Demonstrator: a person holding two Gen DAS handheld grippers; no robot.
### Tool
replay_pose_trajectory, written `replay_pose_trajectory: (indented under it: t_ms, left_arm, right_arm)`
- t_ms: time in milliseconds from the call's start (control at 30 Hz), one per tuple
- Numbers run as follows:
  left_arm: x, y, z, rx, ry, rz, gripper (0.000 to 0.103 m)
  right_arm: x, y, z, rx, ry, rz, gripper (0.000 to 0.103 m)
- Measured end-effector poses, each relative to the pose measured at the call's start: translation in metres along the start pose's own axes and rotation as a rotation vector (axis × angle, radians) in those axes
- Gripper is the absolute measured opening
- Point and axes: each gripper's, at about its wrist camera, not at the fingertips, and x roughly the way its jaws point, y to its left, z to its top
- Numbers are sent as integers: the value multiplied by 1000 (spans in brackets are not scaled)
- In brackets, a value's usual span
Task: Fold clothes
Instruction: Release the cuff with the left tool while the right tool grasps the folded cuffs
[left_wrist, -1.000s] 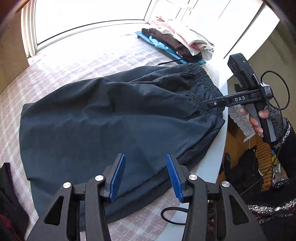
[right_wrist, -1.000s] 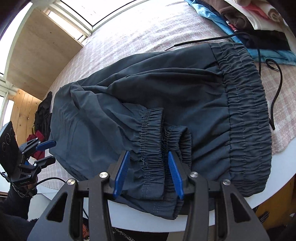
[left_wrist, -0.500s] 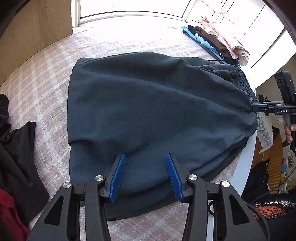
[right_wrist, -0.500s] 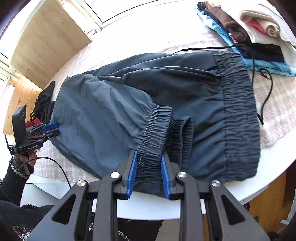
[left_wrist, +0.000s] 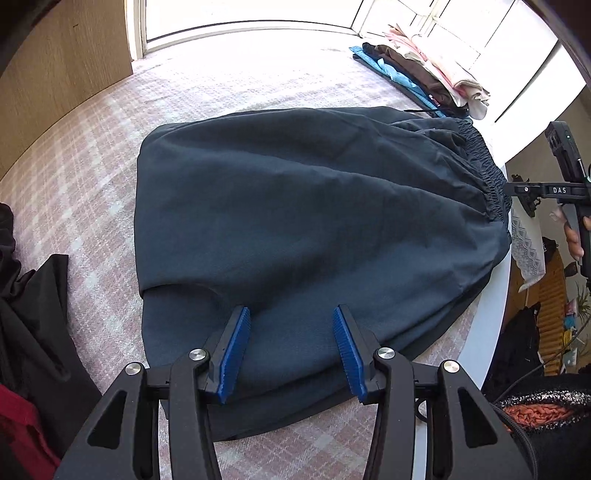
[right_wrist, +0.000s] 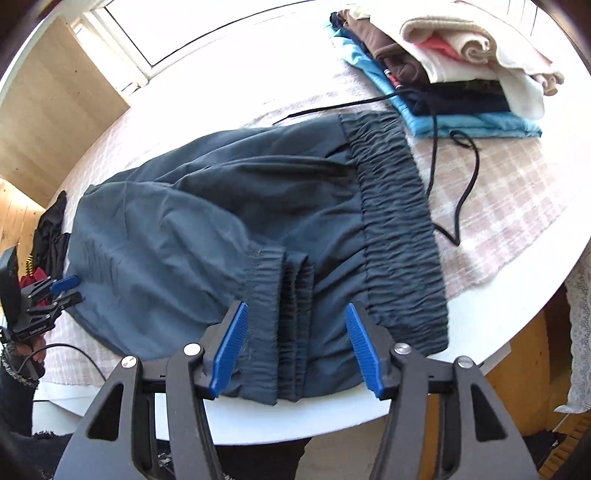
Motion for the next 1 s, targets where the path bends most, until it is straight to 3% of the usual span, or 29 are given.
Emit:
replay_pose_trajectory:
  t_ms: [300, 433, 500, 567, 700, 900, 1000]
  left_arm:
    - [2, 5, 3, -8, 5, 5, 45]
    - [6, 12, 1, -29, 16, 7, 45]
    - [8, 14, 1, -40, 17, -2, 45]
    - [8, 14, 1, -39, 14, -3, 45]
    - [1, 14, 0, -46, 4, -10, 45]
    - [-36, 23, -4, -73, -63, 2, 46]
    - [-50, 27, -1, -84, -96, 13, 47]
  right_arm:
    - [45, -5, 25, -41, 67, 28, 55]
    - [50, -1, 20, -81, 77, 68, 54]
    - [51, 4, 18, -119, 76, 69, 50]
    - [51, 5, 18, -139, 73, 64, 25]
    - [30, -1, 21, -109, 29, 132, 16]
    - [-35, 22, 30, -213, -74, 101, 15]
    - [-50, 58, 51, -273, -99, 72, 15]
